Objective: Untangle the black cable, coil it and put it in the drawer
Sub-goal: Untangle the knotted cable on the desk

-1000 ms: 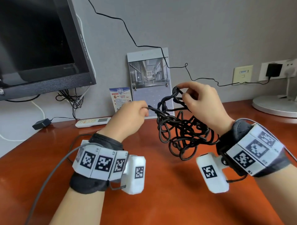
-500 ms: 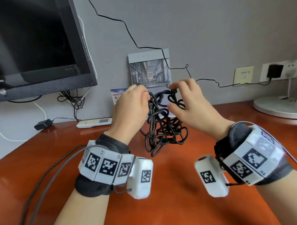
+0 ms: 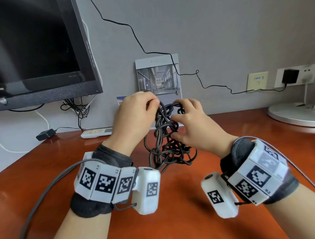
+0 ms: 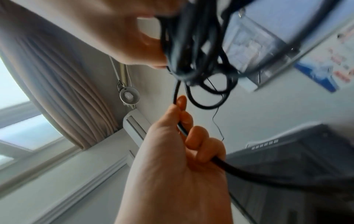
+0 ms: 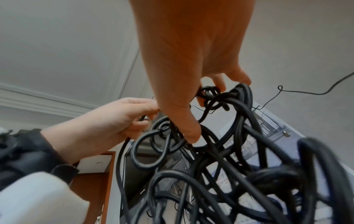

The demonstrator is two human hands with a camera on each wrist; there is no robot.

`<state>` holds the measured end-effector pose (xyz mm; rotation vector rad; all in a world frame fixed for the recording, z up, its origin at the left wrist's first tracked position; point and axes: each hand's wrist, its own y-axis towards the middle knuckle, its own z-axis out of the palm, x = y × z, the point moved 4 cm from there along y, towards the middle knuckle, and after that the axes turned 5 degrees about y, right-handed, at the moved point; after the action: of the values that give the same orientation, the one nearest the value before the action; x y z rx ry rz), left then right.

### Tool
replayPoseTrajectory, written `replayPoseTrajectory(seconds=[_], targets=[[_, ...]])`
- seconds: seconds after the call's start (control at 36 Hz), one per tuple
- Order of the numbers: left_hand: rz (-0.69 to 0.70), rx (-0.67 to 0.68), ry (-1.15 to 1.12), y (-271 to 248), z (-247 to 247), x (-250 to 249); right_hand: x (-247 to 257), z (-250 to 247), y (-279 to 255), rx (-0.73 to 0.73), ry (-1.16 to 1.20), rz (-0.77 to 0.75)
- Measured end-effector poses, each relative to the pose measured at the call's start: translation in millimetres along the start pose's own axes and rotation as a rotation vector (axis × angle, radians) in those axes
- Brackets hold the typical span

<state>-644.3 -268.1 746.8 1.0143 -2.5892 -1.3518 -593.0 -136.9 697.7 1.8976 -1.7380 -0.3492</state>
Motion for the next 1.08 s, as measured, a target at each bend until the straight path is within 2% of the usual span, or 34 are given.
replayPoseTrajectory(seconds=[0.11, 0.17, 0.28, 0.33, 0.47, 0.58, 0.72, 0.86, 0.92, 1.08], targets=[[-0.014, -0.072, 0.120, -1, -13, 4, 6, 3, 0, 0.037, -0.168, -0.138], [0.001, -0.097, 0.157, -2, -16, 5, 8, 3, 0, 0.000, -0.283, -0.169], [0.181, -0.076, 0.222, -4, -9, -4, 15, 3, 1, -0.049, -0.355, -0.209], [0.220, -0.044, 0.253, -5, -5, -7, 15, 3, 1, -0.047, -0.328, -0.218], [0.204, 0.085, 0.282, -3, -5, 3, 15, -5, 1, -0.063, -0.137, -0.217], [0.226, 0.159, 0.236, -2, -3, 4, 7, -10, 4, -0.074, 0.045, -0.146], [0.272, 0.119, 0.151, -1, -16, -1, -2, -24, 7, -0.112, 0.363, -0.141], [0.320, 0.130, 0.061, -4, -37, -9, -7, -40, 8, -0.069, 0.628, -0.092], [0.296, 0.142, -0.005, -5, -42, -12, -9, -45, 7, -0.069, 0.704, -0.074], [0.154, 0.055, -0.124, -3, -46, -10, -9, -45, 4, -0.047, 0.735, -0.059]])
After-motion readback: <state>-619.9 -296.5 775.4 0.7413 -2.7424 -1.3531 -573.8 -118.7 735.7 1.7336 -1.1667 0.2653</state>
